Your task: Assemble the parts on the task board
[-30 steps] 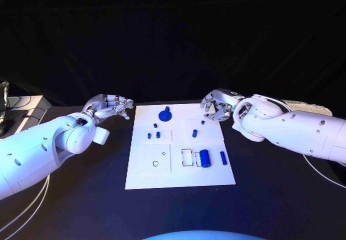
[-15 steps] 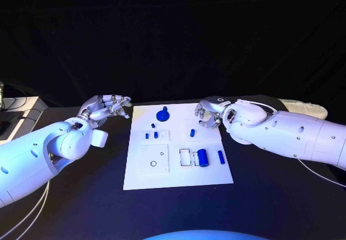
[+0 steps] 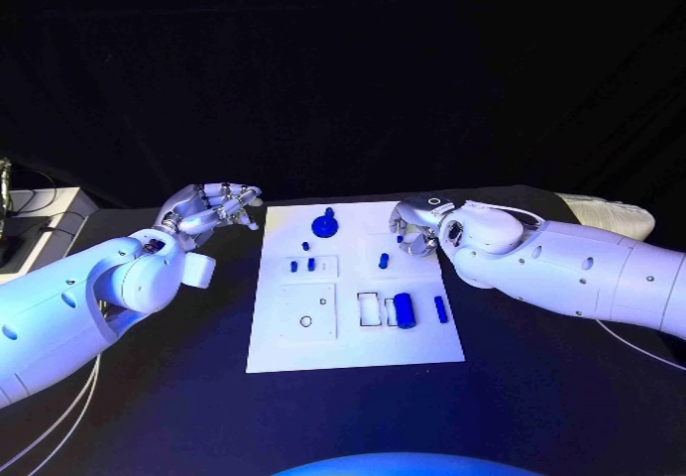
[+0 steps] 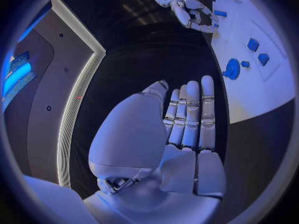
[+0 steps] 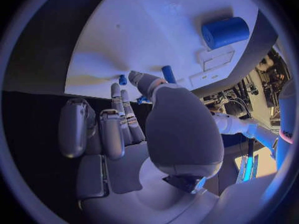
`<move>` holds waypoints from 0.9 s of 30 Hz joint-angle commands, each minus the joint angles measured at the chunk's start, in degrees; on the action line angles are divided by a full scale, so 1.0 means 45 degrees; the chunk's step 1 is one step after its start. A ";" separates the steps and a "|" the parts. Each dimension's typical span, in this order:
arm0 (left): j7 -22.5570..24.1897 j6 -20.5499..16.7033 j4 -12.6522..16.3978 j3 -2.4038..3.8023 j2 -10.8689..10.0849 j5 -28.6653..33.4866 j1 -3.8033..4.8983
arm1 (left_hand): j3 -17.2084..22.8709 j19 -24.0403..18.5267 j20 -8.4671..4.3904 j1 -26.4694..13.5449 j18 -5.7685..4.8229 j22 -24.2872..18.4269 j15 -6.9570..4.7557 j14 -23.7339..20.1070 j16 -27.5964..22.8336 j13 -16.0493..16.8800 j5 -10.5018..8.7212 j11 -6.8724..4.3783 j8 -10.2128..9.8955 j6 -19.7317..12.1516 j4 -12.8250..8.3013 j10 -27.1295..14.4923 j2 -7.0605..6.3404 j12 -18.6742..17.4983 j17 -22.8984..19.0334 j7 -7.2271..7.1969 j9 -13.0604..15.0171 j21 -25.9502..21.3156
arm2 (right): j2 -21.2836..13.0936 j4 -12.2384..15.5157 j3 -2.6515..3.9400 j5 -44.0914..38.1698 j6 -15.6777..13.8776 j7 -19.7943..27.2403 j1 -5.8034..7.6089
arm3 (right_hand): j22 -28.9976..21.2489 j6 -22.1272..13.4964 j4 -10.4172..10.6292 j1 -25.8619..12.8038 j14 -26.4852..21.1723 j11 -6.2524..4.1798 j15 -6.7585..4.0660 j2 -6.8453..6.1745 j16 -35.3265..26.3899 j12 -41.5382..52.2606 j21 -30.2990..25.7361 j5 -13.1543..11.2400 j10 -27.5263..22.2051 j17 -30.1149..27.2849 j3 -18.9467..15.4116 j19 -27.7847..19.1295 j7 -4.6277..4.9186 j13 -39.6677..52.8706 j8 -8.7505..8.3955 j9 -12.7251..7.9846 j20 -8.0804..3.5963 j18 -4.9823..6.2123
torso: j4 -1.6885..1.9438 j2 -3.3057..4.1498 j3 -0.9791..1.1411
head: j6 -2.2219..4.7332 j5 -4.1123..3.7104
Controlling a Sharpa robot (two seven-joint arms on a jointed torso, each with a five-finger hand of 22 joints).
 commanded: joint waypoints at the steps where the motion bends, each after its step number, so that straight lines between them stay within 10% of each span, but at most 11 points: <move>1: 0.0116 -0.0144 0.0063 0.0016 -0.0007 0.0017 -0.0004 | 0.0109 0.0019 -0.0039 -0.0054 0.0154 -0.0021 -0.0050 0.0059 -0.0086 -0.0022 0.0005 0.0041 0.0067 -0.0006 0.0020 0.0074 -0.0154 0.0026 -0.0017 0.0039 -0.0027 -0.0098 | 0.0049 -0.0084 -0.0008 -0.0625 0.0006 -0.0172 -0.0032 | 0.1832 0.0131 0.0025 0.0123 0.0671 0.0012 0.0122 0.0102 -0.0036 -0.0095 -0.0060 0.0044 -0.0011 0.0373 0.0003 0.0331 0.0000 -0.0049 -0.0086 -0.0028 0.0123 0.0081 | -0.0001 0.0002 0.0006 | -0.0040 0.0025; 27: -0.0163 -0.0278 0.0263 0.0020 -0.0153 -0.0444 -0.0030 | 0.0293 0.0026 -0.0019 -0.0163 0.0148 -0.0062 -0.0017 0.0046 -0.0119 -0.0059 0.0009 0.0082 0.0065 -0.0083 0.0020 0.0030 -0.0171 0.0000 -0.0033 0.0087 -0.0061 -0.0164 | 0.0228 -0.0394 -0.0019 0.0039 -0.0028 0.0209 -0.0236 | 0.1819 0.1288 0.0076 0.0266 0.0672 -0.0352 -0.0178 0.0793 -0.0051 -0.0216 -0.0110 -0.0393 0.1433 0.0278 0.1287 0.0388 -0.0381 -0.0806 0.0225 -0.0102 -0.0100 0.0087 | -0.0010 -0.0030 -0.0009 | -0.0188 0.0073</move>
